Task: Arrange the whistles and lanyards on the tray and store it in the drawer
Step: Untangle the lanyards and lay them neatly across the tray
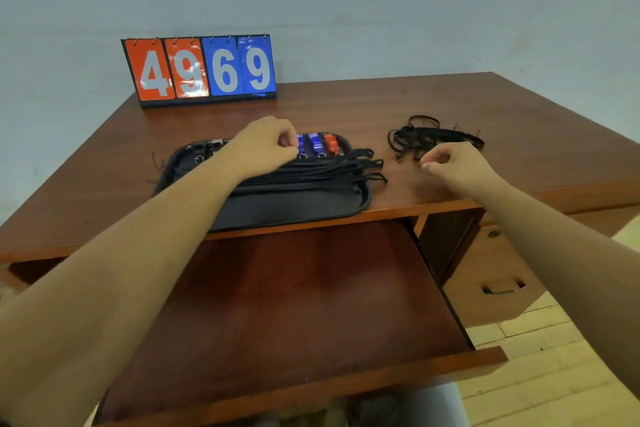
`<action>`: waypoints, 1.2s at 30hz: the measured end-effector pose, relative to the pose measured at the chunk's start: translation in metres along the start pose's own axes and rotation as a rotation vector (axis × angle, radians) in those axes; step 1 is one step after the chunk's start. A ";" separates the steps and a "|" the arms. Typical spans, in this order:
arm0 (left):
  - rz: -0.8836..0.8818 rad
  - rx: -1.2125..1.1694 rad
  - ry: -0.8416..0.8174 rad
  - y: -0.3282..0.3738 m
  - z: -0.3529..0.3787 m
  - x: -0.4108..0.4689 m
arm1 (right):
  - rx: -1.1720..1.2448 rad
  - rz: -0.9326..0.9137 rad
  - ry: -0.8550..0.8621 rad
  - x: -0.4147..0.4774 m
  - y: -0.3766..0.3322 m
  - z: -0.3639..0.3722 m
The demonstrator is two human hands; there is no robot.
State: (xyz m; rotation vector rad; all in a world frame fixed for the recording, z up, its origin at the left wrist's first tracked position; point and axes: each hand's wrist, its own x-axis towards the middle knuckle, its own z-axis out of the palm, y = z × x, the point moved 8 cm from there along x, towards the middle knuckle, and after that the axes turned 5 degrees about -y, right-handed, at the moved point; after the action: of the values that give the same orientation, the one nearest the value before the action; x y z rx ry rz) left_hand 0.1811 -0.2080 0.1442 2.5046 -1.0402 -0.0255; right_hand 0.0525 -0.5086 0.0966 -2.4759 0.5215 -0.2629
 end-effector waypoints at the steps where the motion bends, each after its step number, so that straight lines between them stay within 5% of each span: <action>1: 0.027 -0.011 -0.017 0.016 0.009 0.010 | -0.008 0.006 0.016 0.001 0.005 -0.003; 9: 0.113 0.069 -0.147 0.116 0.077 0.088 | -0.085 -0.030 0.070 0.021 0.017 -0.009; 19: 0.136 0.144 -0.247 0.151 0.134 0.138 | -0.162 -0.073 -0.010 0.051 0.036 0.008; 22: 0.162 0.038 -0.233 0.151 0.135 0.140 | 0.131 -0.109 -0.007 0.041 0.029 -0.003; 27: 0.259 -0.275 -0.288 0.166 0.126 0.129 | 1.090 -0.123 -0.161 0.021 -0.001 -0.031; 36: 0.169 -0.490 -0.288 0.169 0.096 0.096 | 1.692 -0.029 -0.099 0.010 -0.013 -0.059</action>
State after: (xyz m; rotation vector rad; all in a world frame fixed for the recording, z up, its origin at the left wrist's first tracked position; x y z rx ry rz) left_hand 0.1196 -0.4153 0.1363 1.9988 -1.1851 -0.5381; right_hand 0.0482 -0.5332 0.1527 -0.8322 0.0640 -0.3625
